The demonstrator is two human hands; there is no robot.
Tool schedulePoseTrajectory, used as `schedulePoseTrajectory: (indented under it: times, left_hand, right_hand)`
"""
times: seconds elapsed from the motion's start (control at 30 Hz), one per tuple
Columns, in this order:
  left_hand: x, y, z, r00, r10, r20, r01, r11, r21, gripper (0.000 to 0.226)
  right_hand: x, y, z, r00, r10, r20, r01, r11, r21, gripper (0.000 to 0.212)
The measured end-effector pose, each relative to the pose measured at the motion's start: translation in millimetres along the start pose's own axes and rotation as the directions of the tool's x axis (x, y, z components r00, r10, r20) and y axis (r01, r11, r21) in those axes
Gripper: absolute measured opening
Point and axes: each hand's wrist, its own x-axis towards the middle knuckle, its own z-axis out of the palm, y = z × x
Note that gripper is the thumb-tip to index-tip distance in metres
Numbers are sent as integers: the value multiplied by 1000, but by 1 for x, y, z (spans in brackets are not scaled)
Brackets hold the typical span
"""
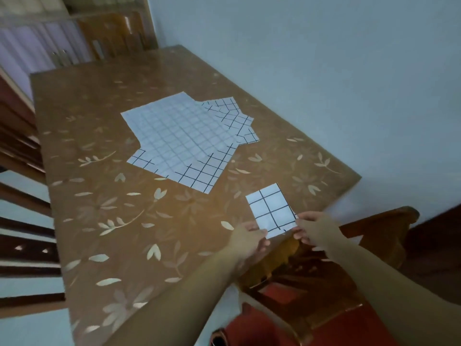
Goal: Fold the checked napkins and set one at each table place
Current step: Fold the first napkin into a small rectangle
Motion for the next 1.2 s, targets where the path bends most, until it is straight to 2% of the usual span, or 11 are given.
schedulePoseTrajectory:
  times: [0.17,0.23,0.33,0.4,0.57,0.73,0.9,1.03,1.2]
  left_hand:
    - [28,-7,19,986,28,-164,-31,999,-14,9]
    - [34,-13,30,977,-7,-213,-6,998,-59,10]
    - [47,-21,49,961,-64,-270,30,991,-131,11]
    - [55,-22,60,949,-64,-308,31,993,-110,13]
    - [69,-24,72,926,-52,-373,10,994,-113,19]
    - [75,-26,71,914,-32,-405,-5,996,-90,30]
    - [65,-26,53,904,26,-427,11,996,84,36]
    - [46,-18,22,912,74,-404,-2,984,176,23]
    - [22,9,-41,908,233,-348,-111,935,337,15]
  right_hand:
    - [44,1,-11,984,-83,155,96,992,-76,17]
    - [60,3,-15,978,-87,191,103,992,-78,24]
    - [81,10,-21,968,-54,246,80,992,-95,17]
    - [98,16,-25,963,-36,267,65,993,-99,9]
    - [120,26,-24,959,-48,280,91,985,-145,9]
    - [132,32,-19,962,-66,266,118,976,-183,10]
    - [133,33,-17,968,-62,241,117,969,-219,9]
    - [127,28,-18,982,-124,145,163,940,-299,12]
    - [98,1,-2,984,-172,46,178,963,-202,11]
